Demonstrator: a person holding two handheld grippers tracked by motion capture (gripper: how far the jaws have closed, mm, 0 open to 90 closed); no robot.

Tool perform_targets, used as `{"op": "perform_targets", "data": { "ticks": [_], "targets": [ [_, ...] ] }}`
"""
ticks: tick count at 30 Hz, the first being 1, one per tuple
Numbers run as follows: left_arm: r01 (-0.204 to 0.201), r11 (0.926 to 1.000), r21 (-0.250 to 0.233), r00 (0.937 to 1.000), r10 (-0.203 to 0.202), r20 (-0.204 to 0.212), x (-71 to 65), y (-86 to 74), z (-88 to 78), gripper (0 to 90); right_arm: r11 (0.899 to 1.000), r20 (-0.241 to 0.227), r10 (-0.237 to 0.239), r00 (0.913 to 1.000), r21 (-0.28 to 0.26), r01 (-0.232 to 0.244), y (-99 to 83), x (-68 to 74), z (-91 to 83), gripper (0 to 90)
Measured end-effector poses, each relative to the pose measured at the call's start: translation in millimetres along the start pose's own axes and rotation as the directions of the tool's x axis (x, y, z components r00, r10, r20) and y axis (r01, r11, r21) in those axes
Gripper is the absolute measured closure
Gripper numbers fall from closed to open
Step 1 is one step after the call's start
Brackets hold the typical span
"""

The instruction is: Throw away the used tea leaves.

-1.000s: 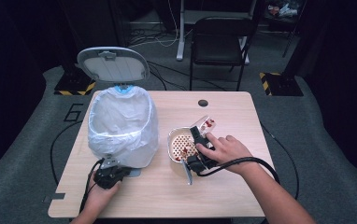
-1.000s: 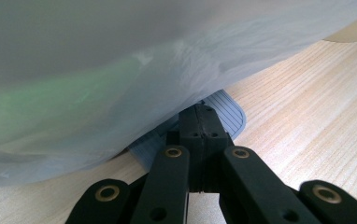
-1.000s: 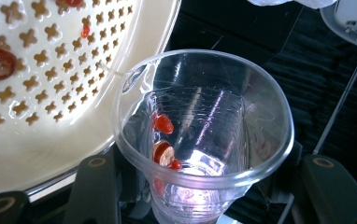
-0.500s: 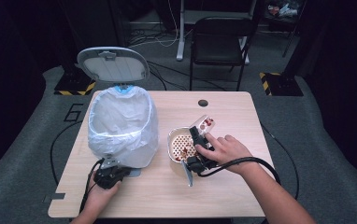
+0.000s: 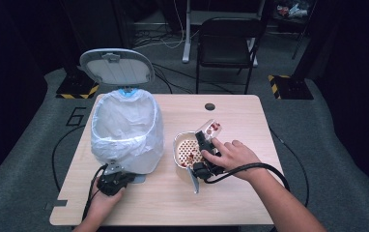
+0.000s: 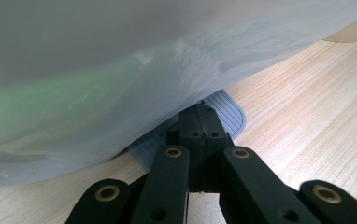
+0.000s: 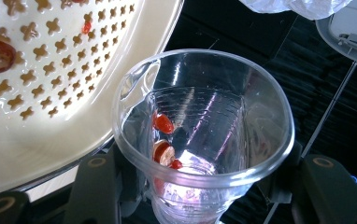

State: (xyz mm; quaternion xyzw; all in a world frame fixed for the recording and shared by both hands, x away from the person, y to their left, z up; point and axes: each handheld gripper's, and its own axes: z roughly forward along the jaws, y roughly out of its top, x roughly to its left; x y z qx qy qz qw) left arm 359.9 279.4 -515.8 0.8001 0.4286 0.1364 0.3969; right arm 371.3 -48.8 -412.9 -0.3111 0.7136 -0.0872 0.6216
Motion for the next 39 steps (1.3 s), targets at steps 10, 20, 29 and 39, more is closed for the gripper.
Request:
{"op": "perform_targets", "data": {
  "ticks": [10, 20, 29, 39],
  "targets": [
    [0.001, 1.0, -0.001, 1.0, -0.001, 0.001, 0.0, 0.0, 0.1, 90.0, 1.0, 0.005, -0.013, 0.9999, 0.002, 0.013, 0.6, 0.8, -0.6, 44.6],
    [0.0, 1.0, 0.0, 1.0, 0.0, 0.0, 0.0, 0.0, 0.0, 90.0, 1.0, 0.01, -0.025, 0.9996, 0.005, 0.025, 1.6, 2.5, -1.0, 44.6],
    [0.0, 1.0, -0.001, 1.0, 0.0, 0.0, 0.0, -0.1, 0.1, 90.0, 1.0, -0.001, -0.018, 0.9998, -0.015, 0.018, 1.4, -2.4, -1.6, 44.6],
    [0.018, 0.9998, -0.003, 0.9998, -0.018, -0.006, -1.1, -0.4, 0.0, 90.0, 0.946, -0.027, 0.323, 0.946, -0.026, -0.324, -6.3, -7.0, -4.5, 44.5]
  ]
}}
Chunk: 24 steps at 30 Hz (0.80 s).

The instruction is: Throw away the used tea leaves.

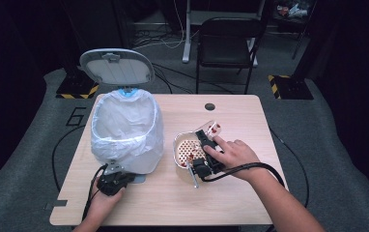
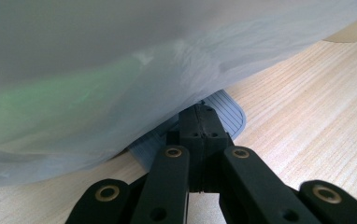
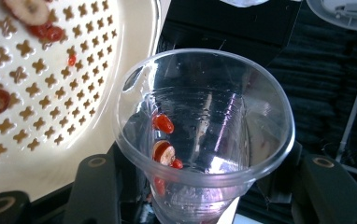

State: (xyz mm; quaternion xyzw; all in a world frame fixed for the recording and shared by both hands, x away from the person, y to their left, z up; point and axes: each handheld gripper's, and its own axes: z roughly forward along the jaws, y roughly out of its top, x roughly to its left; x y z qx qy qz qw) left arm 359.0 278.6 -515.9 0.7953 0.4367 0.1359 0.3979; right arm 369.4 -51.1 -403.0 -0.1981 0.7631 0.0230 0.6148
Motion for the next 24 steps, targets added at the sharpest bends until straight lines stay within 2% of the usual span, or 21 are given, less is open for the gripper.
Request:
{"op": "perform_targets", "data": {
  "ticks": [2, 4, 6, 8, 9, 10, 11, 12, 13, 17, 18, 19, 21, 23, 24],
  "targets": [
    [-0.001, 1.0, 0.0, 1.0, 0.001, 0.0, 0.1, 0.0, 0.0, 90.0, 1.0, 0.007, 0.002, 1.0, 0.002, -0.002, -0.3, -0.8, -0.5, 44.5],
    [-0.016, 0.9999, 0.002, 0.9998, 0.016, 0.008, 1.2, 0.3, 0.1, 90.0, 0.999, -0.02, 0.035, 0.9992, -0.01, -0.035, 0.1, -4.4, -0.9, 44.5],
    [-0.014, 0.9999, 0.008, 0.9999, 0.014, 0.003, 1.1, 0.5, -0.4, 90.0, 0.997, -0.034, 0.075, 0.9966, -0.017, -0.076, -0.2, -7.2, -1.7, 44.5],
    [-0.013, 0.9999, 0.006, 0.9999, 0.013, 0.003, 1.1, 0.4, -0.3, 90.0, 0.987, -0.059, 0.158, 0.9857, -0.033, -0.16, -2.3, -12.8, -2.2, 44.5],
    [-0.013, 0.9999, 0.008, 0.9999, 0.013, 0.002, 1.1, 0.5, -0.5, 90.0, 0.977, -0.068, 0.208, 0.9758, -0.027, -0.21, -3.3, -13.1, -2.8, 44.5],
    [-0.013, 0.9999, 0.008, 0.9999, 0.013, 0.003, 1.2, 0.5, -0.4, 90.0, 0.976, -0.078, 0.211, 0.9744, -0.035, -0.214, -4.4, -16.8, -2.5, 44.5],
    [-0.007, 1.0, 0.007, 1.0, 0.007, 0.003, 0.8, 0.4, -0.4, 90.0, 0.964, -0.087, 0.259, 0.9618, -0.029, -0.263, -5.3, -16.8, -3.2, 44.5],
    [0.003, 1.0, 0.006, 1.0, -0.003, -0.003, 0.1, 0.2, -0.5, 90.0, 0.967, -0.088, 0.25, 0.9644, -0.038, -0.254, -6.3, -20.3, -2.7, 44.5],
    [0.007, 1.0, 0.005, 1.0, -0.007, -0.005, -0.2, 0.1, -0.5, 90.0, 0.965, -0.09, 0.257, 0.9623, -0.036, -0.261, -6.8, -21.2, -2.8, 44.5],
    [0.0, 1.0, 0.004, 1.0, 0.0, 0.0, 0.4, 0.2, -0.4, 90.0, 0.951, -0.106, 0.301, 0.9476, -0.039, -0.307, -7.7, -24.4, -3.7, 44.5],
    [0.0, 1.0, 0.005, 1.0, 0.0, 0.0, 0.4, 0.2, -0.5, 90.0, 0.939, -0.109, 0.337, 0.9352, -0.036, -0.343, -7.6, -23.7, -4.4, 44.5],
    [0.0, 1.0, 0.005, 1.0, 0.0, -0.001, 0.4, 0.2, -0.4, 90.0, 0.938, -0.114, 0.338, 0.9342, -0.042, -0.345, -8.2, -25.9, -4.6, 44.5],
    [0.002, 1.0, 0.005, 1.0, -0.002, 0.003, 0.8, 0.2, -0.4, 90.0, 0.926, -0.123, 0.366, 0.9222, -0.044, -0.374, -8.9, -27.2, -4.5, 44.5],
    [0.003, 1.0, 0.004, 1.0, -0.003, 0.004, 1.2, 0.0, -0.6, 90.0, 0.908, -0.129, 0.41, 0.9029, -0.038, -0.418, -9.5, -28.2, -5.1, 44.5],
    [-0.011, 0.9999, 0.007, 0.9999, 0.011, 0.01, 2.1, 0.4, -0.4, 90.0, 0.898, -0.135, 0.431, 0.8924, -0.036, -0.439, -10.3, -29.2, -5.1, 44.5]
  ]
}}
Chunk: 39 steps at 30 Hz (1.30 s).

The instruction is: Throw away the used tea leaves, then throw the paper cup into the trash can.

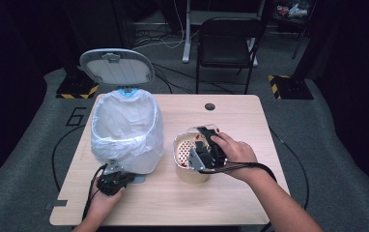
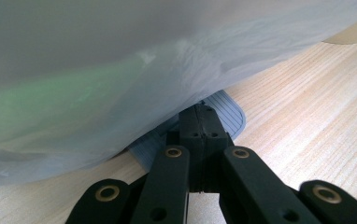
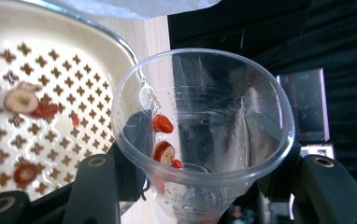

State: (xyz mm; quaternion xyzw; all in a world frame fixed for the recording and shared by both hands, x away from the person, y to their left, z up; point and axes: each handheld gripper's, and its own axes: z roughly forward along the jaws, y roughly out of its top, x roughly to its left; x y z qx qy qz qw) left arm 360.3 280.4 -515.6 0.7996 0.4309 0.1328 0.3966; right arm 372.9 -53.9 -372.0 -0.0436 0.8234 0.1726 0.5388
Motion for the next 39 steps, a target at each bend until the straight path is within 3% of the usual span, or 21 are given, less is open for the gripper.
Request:
{"op": "perform_targets", "data": {
  "ticks": [2, 4, 6, 7, 10, 15, 19, 21, 23, 24, 26, 28, 30, 33, 36, 39],
  "targets": [
    [0.012, 0.9999, -0.001, 0.9999, -0.012, -0.006, -1.3, 0.2, 0.1, 90.0, 0.998, -0.005, 0.055, 0.9984, -0.009, -0.055, -1.0, -3.1, -0.2, 44.5],
    [-0.002, 1.0, -0.001, 1.0, 0.002, -0.001, -0.1, 0.5, 0.3, 90.0, 0.993, -0.014, 0.121, 0.9926, -0.014, -0.121, -2.2, -5.3, -0.7, 44.4],
    [0.015, 0.9999, -0.004, 0.9999, -0.015, -0.006, -1.3, 0.0, 0.3, 90.0, 0.983, -0.033, 0.183, 0.9826, -0.022, -0.184, -3.9, -7.3, -1.5, 44.4],
    [-0.002, 1.0, -0.002, 1.0, 0.002, 0.0, -0.1, 0.3, 0.4, 90.0, 0.978, -0.041, 0.208, 0.9773, -0.023, -0.209, -4.9, -8.5, -1.8, 44.3],
    [-0.003, 1.0, -0.002, 1.0, 0.003, 0.0, -0.1, 0.3, 0.4, 90.0, 0.96, -0.067, 0.274, 0.9594, -0.033, -0.276, -8.7, -13.2, -1.5, 44.4],
    [-0.004, 1.0, -0.001, 1.0, 0.004, 0.0, 0.0, 0.5, 0.3, 90.0, 0.896, -0.117, 0.435, 0.893, -0.045, -0.442, -16.3, -23.2, -1.9, 44.3],
    [-0.003, 1.0, -0.001, 1.0, 0.003, 0.0, 0.0, 0.4, 0.3, 90.0, 0.854, -0.157, 0.504, 0.8492, -0.053, -0.517, -20.4, -26.7, -1.5, 44.3],
    [-0.003, 1.0, -0.001, 1.0, 0.003, 0.0, -0.1, 0.4, 0.3, 90.0, 0.813, -0.198, 0.559, 0.805, -0.059, -0.579, -23.7, -28.6, -0.7, 44.3],
    [-0.004, 1.0, -0.001, 1.0, 0.004, 0.0, 0.0, 0.4, 0.3, 90.0, 0.786, -0.217, 0.59, 0.7776, -0.063, -0.614, -25.9, -29.6, -0.1, 44.3],
    [-0.004, 1.0, -0.001, 1.0, 0.004, 0.0, 0.0, 0.4, 0.3, 90.0, 0.769, -0.232, 0.609, 0.7582, -0.061, -0.636, -27.0, -30.1, 0.4, 44.3],
    [-0.005, 1.0, -0.001, 1.0, 0.005, 0.0, 0.1, 0.5, 0.3, 90.0, 0.741, -0.245, 0.638, 0.7304, -0.063, -0.668, -29.4, -31.5, 1.1, 44.3],
    [-0.005, 1.0, -0.001, 1.0, 0.005, 0.0, 0.1, 0.4, 0.3, 90.0, 0.706, -0.272, 0.668, 0.692, -0.06, -0.706, -31.7, -32.7, 1.7, 44.3],
    [-0.005, 1.0, 0.0, 1.0, 0.005, 0.0, 0.1, 0.5, 0.3, 90.0, 0.679, -0.286, 0.691, 0.6638, -0.058, -0.732, -33.6, -34.2, 2.2, 44.3],
    [-0.005, 1.0, -0.001, 1.0, 0.005, 0.0, 0.1, 0.5, 0.3, 90.0, 0.665, -0.287, 0.703, 0.6506, -0.057, -0.744, -34.9, -36.2, 1.9, 44.3],
    [-0.005, 1.0, -0.001, 1.0, 0.005, -0.001, 0.1, 0.5, 0.3, 90.0, 0.659, -0.289, 0.706, 0.6465, -0.066, -0.749, -34.1, -39.9, 0.1, 44.3],
    [-0.006, 1.0, 0.0, 1.0, 0.006, -0.001, 0.2, 0.5, 0.3, 90.0, 0.638, -0.307, 0.715, 0.6283, -0.082, -0.766, -31.7, -48.0, -4.0, 44.3]
  ]
}}
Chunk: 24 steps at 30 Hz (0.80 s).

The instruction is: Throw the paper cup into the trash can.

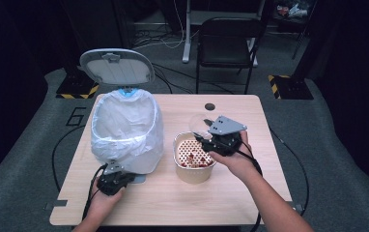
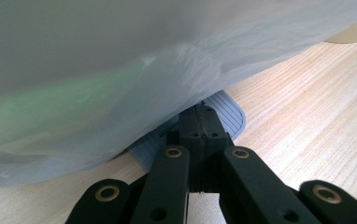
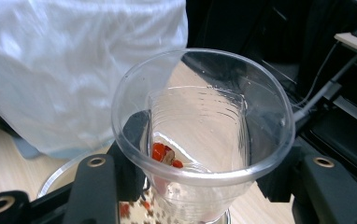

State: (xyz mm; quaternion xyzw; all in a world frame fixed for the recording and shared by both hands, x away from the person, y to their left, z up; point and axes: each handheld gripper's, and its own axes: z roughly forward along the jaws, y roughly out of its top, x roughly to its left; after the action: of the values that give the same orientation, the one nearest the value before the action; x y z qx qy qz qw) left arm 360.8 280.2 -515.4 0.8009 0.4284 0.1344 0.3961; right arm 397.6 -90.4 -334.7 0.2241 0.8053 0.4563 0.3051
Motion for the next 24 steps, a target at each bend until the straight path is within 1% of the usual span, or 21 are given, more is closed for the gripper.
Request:
{"op": "perform_targets", "data": {
  "ticks": [5, 8, 9, 10, 11, 12, 13, 14, 16, 17, 20, 22, 24],
  "targets": [
    [0.0, 1.0, 0.0, 1.0, 0.0, 0.0, 0.0, 0.0, 0.0, 90.0, 0.997, -0.046, 0.053, 0.9975, -0.05, -0.055, 19.2, -1.7, -8.5, 44.4],
    [0.026, 0.9997, -0.003, 0.9996, -0.026, -0.009, -1.8, -0.4, 0.0, 90.0, 0.994, -0.068, 0.081, 0.9944, -0.068, -0.085, 29.0, -1.6, -9.5, 44.5],
    [0.002, 1.0, 0.0, 1.0, -0.002, -0.001, -0.1, 0.0, 0.0, 90.0, 0.993, -0.076, 0.088, 0.9932, -0.072, -0.094, 31.8, -1.2, -9.4, 44.5],
    [0.004, 1.0, 0.0, 1.0, -0.004, -0.001, -0.3, -0.1, 0.0, 90.0, 0.992, -0.082, 0.093, 0.9923, -0.08, -0.099, 34.3, -0.9, -9.1, 44.5],
    [0.016, 0.9999, -0.002, 0.9999, -0.016, -0.004, -1.1, -0.3, 0.0, 90.0, 0.99, -0.088, 0.101, 0.991, -0.086, -0.109, 36.9, -0.4, -8.7, 44.5],
    [0.004, 1.0, -0.001, 1.0, -0.004, 0.005, -0.2, -0.1, 0.2, 90.0, 0.989, -0.093, 0.106, 0.99, -0.097, -0.115, 39.7, 0.0, -8.1, 44.5],
    [0.001, 1.0, 0.0, 1.0, -0.001, 0.001, 0.0, 0.0, 0.0, 90.0, 0.987, -0.1, 0.112, 0.9886, -0.105, -0.123, 41.2, 0.1, -7.8, 44.5],
    [-0.003, 1.0, 0.0, 1.0, 0.003, 0.001, 0.2, 0.1, 0.0, 90.0, 0.984, -0.11, 0.121, 0.9866, -0.117, -0.133, 43.0, 0.2, -7.1, 44.5],
    [0.002, 1.0, 0.0, 1.0, -0.002, 0.001, -0.1, 0.0, 0.1, 90.0, 0.978, -0.131, 0.141, 0.9812, -0.135, -0.159, 46.1, 0.9, -5.4, 44.6],
    [0.003, 1.0, -0.001, 1.0, -0.003, 0.001, -0.2, -0.1, 0.0, 90.0, 0.974, -0.146, 0.156, 0.9769, -0.144, -0.177, 47.6, 1.7, -4.5, 44.5],
    [0.004, 1.0, 0.0, 1.0, -0.004, 0.0, -0.3, -0.1, 0.0, 90.0, 0.966, -0.17, 0.17, 0.9707, -0.168, -0.198, 50.5, 3.3, 0.0, 44.5],
    [0.004, 1.0, 0.0, 1.0, -0.004, 0.0, -0.3, -0.1, 0.0, 90.0, 0.96, -0.18, 0.187, 0.9658, -0.175, -0.219, 52.2, 5.5, 3.3, 44.6],
    [0.003, 1.0, 0.0, 1.0, -0.003, 0.0, -0.2, -0.1, 0.0, 90.0, 0.956, -0.184, 0.195, 0.9634, -0.183, -0.228, 54.4, 6.9, 6.3, 44.6]
  ]
}}
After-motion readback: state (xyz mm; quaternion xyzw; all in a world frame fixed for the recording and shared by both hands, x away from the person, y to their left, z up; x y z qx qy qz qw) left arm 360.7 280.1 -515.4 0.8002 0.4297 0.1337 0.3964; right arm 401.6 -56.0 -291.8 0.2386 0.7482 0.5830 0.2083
